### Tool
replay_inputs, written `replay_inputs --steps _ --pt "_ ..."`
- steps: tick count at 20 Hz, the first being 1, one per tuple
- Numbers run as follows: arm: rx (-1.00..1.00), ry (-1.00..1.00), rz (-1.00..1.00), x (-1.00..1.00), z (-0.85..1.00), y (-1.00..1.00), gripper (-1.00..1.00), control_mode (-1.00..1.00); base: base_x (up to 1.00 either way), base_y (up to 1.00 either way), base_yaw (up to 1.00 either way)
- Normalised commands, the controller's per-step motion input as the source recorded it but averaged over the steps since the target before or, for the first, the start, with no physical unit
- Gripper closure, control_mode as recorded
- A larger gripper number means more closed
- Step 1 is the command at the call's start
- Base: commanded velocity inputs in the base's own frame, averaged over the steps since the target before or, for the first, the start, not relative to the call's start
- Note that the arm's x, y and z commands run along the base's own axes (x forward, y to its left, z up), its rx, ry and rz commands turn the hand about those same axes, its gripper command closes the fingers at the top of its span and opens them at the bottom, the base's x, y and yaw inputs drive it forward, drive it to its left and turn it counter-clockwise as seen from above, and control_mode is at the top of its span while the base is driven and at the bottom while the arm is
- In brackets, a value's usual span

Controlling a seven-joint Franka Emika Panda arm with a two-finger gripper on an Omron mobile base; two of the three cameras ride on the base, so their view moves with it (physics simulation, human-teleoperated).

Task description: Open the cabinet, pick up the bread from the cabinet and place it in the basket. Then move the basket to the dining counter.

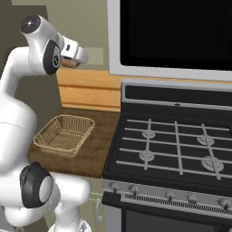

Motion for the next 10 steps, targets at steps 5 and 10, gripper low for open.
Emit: replay_inputs --steps 5,10 --pt "0.07 0.01 0.08 -1.0 0.04 -0.04 1.0 -1.0 0.0 0.0 0.0" --pt "0.02 0.0 0.18 -1.0 -0.01 0.0 1.0 -1.0 0.0 0.0 0.0"
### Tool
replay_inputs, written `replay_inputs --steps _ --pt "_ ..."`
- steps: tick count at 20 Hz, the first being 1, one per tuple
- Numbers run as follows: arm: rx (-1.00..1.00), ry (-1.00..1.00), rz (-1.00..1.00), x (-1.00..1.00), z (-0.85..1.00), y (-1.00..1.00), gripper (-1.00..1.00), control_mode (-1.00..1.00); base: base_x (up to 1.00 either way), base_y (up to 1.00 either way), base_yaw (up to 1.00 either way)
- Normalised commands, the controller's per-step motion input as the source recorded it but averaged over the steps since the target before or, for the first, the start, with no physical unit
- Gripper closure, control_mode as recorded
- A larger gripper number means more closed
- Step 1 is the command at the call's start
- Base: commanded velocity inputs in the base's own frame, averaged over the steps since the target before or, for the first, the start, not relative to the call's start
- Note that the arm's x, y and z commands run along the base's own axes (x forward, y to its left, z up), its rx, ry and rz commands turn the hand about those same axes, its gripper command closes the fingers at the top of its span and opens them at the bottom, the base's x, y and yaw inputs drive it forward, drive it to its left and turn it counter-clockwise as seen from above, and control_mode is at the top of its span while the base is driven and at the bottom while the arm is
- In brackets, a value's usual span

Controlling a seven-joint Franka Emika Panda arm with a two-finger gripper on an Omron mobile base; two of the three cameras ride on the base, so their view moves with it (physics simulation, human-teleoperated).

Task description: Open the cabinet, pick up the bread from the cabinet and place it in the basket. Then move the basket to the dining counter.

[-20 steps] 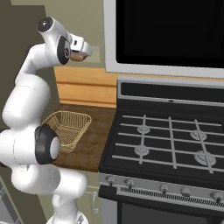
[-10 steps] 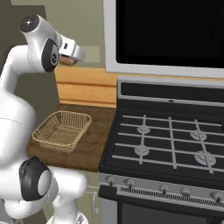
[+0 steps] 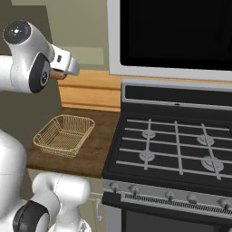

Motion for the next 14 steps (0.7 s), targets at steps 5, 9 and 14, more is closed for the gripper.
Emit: replay_inputs --steps 5,9,14 --pt "-0.05 0.04 0.15 -0.57 -0.47 0.14 1.0 -1.0 0.0 0.0 0.0" --pt "-0.04 0.07 0.18 -0.4 -0.72 0.17 1.0 -1.0 0.0 0.0 0.0" --pt "-0.03 0.03 0.18 -0.44 -0.83 0.25 1.0 -1.0 0.0 0.0 0.0"
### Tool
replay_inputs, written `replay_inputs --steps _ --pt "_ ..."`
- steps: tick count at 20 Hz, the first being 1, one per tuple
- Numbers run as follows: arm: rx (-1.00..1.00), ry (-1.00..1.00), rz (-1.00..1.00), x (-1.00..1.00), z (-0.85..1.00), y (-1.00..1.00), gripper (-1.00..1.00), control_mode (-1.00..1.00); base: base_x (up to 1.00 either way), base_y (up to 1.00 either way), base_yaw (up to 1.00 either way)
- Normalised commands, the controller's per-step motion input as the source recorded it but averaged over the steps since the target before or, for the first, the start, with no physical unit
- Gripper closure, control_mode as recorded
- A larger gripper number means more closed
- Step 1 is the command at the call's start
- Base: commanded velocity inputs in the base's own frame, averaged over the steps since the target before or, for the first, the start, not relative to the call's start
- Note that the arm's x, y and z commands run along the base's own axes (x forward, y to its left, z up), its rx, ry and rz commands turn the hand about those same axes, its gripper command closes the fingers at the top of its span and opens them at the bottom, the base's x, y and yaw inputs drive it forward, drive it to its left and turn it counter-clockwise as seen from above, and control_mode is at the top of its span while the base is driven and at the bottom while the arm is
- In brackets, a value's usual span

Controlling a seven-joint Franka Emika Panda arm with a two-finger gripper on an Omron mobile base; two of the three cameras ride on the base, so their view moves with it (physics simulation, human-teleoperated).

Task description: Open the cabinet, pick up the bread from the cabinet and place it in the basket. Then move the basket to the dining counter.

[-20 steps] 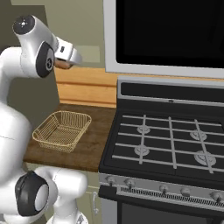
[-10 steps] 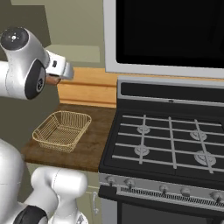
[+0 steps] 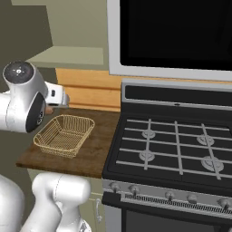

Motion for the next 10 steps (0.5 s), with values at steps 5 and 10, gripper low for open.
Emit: replay_inputs --steps 5,10 --pt "-0.06 0.02 0.13 -0.06 -0.72 0.45 1.0 -1.0 0.0 0.0 0.0" --pt "-0.09 0.02 0.03 0.15 -0.38 0.41 1.0 -1.0 0.0 0.0 0.0"
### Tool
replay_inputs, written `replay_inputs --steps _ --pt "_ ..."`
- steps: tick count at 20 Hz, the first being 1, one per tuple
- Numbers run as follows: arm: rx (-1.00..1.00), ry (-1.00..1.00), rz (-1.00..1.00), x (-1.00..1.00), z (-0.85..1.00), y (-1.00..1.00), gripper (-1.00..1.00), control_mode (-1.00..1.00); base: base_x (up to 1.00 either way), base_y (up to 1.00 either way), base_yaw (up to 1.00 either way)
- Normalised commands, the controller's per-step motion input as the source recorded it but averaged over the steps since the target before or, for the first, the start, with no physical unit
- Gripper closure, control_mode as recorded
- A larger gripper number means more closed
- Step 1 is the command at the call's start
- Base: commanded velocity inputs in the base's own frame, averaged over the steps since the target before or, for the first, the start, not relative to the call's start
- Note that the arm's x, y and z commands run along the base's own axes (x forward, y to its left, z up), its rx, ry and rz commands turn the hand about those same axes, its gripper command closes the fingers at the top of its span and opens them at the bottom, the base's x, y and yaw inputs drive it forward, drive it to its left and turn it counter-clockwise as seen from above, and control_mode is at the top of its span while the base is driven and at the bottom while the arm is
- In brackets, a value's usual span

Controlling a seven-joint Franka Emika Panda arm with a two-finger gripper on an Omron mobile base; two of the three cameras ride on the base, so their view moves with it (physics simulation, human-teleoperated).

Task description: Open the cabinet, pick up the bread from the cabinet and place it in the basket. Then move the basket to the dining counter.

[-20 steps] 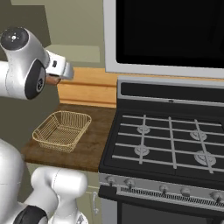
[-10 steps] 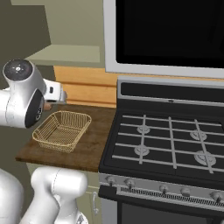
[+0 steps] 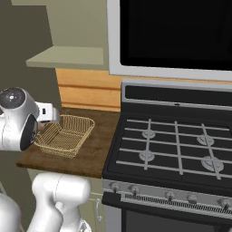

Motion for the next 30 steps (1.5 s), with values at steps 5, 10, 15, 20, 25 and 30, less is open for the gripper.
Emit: replay_inputs --steps 5,10,15,20,25,30 --pt "-0.05 0.02 0.03 0.52 -0.35 0.07 1.0 -1.0 0.0 0.0 0.0" --pt "0.0 0.09 0.08 0.59 -0.35 0.0 1.0 -1.0 0.0 0.0 0.0" --pt "-0.04 0.09 0.09 0.39 -0.41 0.0 1.0 -1.0 0.0 0.0 0.0" --pt "-0.06 0.11 0.07 0.34 -0.41 0.0 1.0 -1.0 0.0 0.0 0.0" --pt "-0.04 0.03 0.07 0.33 -0.42 0.0 1.0 -1.0 0.0 0.0 0.0" --pt "0.0 -0.09 0.11 0.24 -0.46 0.0 1.0 -1.0 0.0 0.0 0.0"
